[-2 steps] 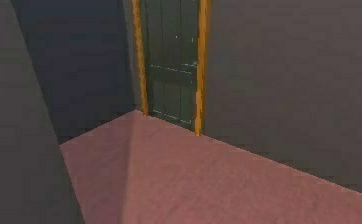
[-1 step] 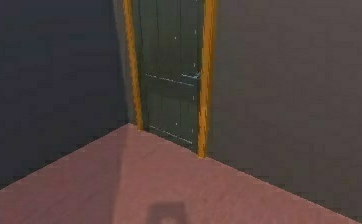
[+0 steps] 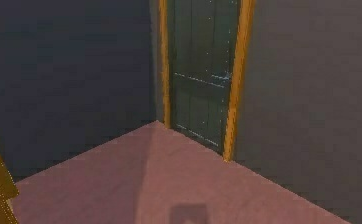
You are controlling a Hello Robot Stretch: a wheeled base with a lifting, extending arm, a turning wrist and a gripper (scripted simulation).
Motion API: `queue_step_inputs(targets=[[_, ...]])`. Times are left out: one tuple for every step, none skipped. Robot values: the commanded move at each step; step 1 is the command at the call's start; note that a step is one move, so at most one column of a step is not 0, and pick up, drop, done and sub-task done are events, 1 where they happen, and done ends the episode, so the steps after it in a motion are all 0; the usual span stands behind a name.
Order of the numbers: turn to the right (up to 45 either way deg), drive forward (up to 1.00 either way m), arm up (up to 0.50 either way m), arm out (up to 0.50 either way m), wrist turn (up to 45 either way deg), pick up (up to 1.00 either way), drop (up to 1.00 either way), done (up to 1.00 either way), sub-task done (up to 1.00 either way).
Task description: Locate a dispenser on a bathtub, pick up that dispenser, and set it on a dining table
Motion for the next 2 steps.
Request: queue_step_inputs(targets=[[0.0, 0.3, 0.0, 0.0, 0.0, 0.0, 0.0, 0.0, 0.0], [0.0, 0.6, 0.0, 0.0, 0.0, 0.0, 0.0, 0.0, 0.0]])
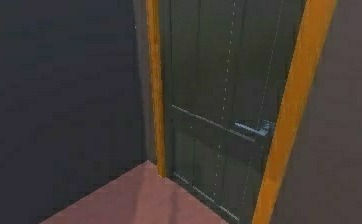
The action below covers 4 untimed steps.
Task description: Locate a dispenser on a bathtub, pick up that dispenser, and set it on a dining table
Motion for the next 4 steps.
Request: queue_step_inputs(targets=[[-45.0, 0.0, 0.0, 0.0, 0.0, 0.0, 0.0, 0.0, 0.0], [-9.0, 0.0, 0.0, 0.0, 0.0, 0.0, 0.0, 0.0, 0.0], [0.0, 0.95, 0.0, 0.0, 0.0, 0.0, 0.0, 0.0, 0.0], [-45.0, 0.0, 0.0, 0.0, 0.0, 0.0, 0.0, 0.0, 0.0]])
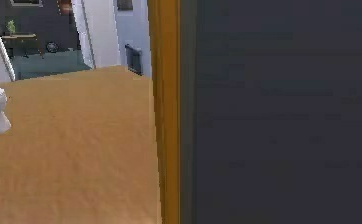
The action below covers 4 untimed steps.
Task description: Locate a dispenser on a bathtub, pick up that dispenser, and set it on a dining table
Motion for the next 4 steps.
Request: queue_step_inputs(targets=[[-36.0, 0.0, 0.0, 0.0, 0.0, 0.0, 0.0, 0.0, 0.0], [0.0, 0.6, 0.0, 0.0, 0.0, 0.0, 0.0, 0.0, 0.0], [39.0, 0.0, 0.0, 0.0, 0.0, 0.0, 0.0, 0.0, 0.0], [0.0, 0.4, 0.0, 0.0, 0.0, 0.0, 0.0, 0.0, 0.0]])
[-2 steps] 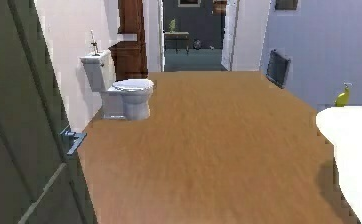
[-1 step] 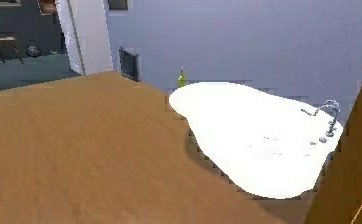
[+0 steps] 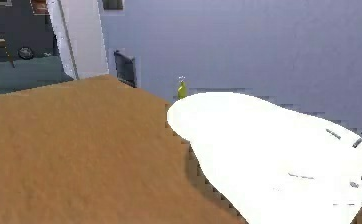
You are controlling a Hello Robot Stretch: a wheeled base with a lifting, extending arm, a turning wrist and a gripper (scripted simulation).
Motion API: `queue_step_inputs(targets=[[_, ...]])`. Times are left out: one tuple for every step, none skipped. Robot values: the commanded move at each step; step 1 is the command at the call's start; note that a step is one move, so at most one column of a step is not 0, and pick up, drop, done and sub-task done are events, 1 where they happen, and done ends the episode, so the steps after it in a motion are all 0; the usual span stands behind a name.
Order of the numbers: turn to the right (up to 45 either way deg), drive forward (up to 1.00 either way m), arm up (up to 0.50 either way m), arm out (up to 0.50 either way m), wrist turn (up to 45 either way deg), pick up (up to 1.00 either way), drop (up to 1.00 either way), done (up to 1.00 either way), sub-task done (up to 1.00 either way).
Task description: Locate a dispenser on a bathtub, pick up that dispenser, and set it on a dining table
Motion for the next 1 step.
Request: queue_step_inputs(targets=[[36.0, 0.0, 0.0, 0.0, 0.0, 0.0, 0.0, 0.0, 0.0]])
